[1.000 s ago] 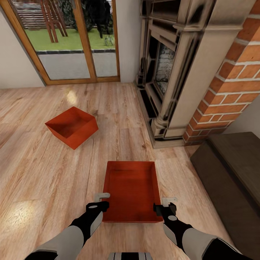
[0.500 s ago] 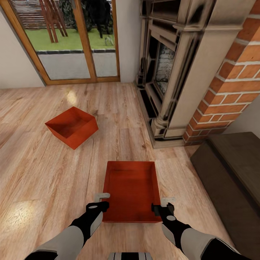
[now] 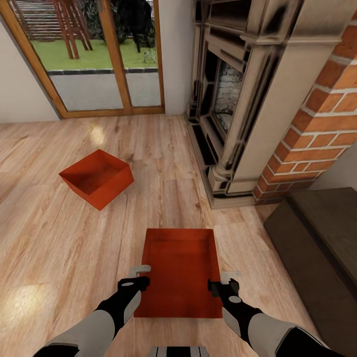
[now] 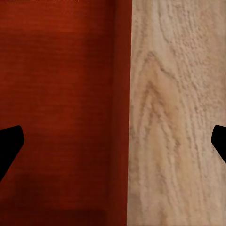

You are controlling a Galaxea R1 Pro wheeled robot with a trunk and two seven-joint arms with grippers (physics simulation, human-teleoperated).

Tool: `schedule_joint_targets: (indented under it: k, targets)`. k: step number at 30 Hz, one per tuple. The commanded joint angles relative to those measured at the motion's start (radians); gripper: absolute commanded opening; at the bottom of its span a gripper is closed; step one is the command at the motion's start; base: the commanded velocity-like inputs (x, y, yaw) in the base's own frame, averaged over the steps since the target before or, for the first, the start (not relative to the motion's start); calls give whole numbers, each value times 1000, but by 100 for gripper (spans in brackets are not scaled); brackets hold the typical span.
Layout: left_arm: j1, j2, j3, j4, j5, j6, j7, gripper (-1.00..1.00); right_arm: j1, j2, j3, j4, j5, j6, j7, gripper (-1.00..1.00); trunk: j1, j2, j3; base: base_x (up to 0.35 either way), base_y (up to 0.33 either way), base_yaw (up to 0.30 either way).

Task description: Move the two storage containers from the living room to the garage. In the garage, place one container on the floor and stack the other container on top of it (either order is fine).

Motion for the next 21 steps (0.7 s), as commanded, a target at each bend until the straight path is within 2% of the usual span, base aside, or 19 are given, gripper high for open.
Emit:
schedule_joint_targets:
  k: [1,21]
  targets:
    - [0,0,-1,-2,5,5,4,100,0,0,8,1,-8,-2,-3,100,0,0,-1,32,0,0]
    - [0,-3,-1,12,11,7,4,100,15,-1,5,9,-10,-1,-2,100,0,0,-1,4,0,0]
